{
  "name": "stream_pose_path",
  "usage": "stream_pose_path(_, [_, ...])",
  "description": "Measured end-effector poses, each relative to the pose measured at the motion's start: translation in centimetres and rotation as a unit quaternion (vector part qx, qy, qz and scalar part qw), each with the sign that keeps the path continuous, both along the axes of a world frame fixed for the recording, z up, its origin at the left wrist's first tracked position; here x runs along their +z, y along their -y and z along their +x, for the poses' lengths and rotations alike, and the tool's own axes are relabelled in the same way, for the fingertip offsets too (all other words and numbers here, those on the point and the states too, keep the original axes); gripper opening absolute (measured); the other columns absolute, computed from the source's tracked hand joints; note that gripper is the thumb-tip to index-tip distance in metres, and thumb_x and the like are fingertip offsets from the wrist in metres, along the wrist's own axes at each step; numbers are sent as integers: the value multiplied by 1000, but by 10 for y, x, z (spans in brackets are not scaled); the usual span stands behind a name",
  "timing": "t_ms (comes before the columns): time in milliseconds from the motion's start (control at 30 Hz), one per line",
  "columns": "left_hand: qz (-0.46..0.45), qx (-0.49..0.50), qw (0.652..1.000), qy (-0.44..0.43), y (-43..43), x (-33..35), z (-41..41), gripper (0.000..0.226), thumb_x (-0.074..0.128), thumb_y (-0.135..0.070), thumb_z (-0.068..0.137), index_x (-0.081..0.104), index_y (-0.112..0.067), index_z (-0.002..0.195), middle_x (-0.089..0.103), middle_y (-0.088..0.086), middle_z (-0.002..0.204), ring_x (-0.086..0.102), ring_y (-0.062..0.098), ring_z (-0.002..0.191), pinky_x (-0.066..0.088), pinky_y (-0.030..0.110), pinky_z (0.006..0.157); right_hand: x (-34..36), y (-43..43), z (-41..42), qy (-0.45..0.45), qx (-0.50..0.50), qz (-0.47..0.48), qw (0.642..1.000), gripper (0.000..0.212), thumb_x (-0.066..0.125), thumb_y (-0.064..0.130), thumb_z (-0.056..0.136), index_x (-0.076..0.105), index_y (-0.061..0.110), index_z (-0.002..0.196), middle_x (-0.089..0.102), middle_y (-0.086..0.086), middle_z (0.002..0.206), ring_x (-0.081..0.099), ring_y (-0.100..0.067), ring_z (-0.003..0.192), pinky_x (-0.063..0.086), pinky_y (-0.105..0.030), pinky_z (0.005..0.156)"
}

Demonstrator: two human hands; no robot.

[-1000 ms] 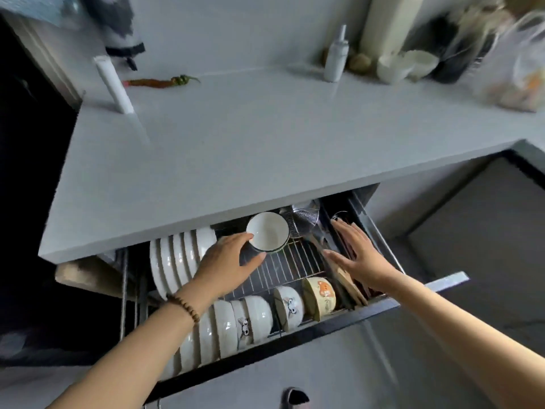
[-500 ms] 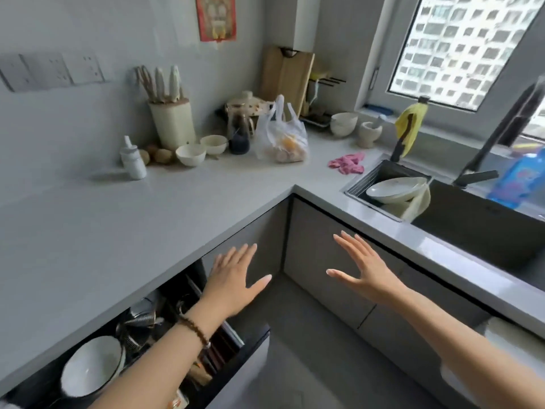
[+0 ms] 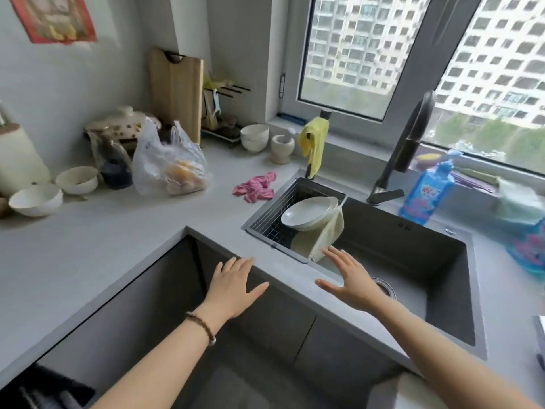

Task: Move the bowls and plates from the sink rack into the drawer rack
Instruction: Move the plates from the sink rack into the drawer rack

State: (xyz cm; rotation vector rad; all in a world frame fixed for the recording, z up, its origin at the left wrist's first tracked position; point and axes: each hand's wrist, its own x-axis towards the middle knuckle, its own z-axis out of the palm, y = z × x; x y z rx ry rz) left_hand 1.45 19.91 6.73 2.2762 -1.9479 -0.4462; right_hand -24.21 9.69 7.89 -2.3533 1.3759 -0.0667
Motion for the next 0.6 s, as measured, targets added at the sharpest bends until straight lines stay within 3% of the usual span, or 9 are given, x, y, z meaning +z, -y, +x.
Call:
stream_pose_path(400, [66,-99,992,-49,246,-60,-18,68,35,-59,91,21,-22,148,24,0,155,17,21,144,12,45,119,-59,168,13,-35,-67,40,996,80,54,59,87,15,32,152,12,6,161,9,-18,149,13,-37,121])
stream_pose_path(600, [78,-141,985,-57,325,-85,-29,60,35,-53,94,28,-22,145,33,-3,151,27,18,140,19,42,117,-84,224,25,-59,-60,69,994,80,52,58,89,12,33,153,2,8,162,4,-16,150,11,-41,122])
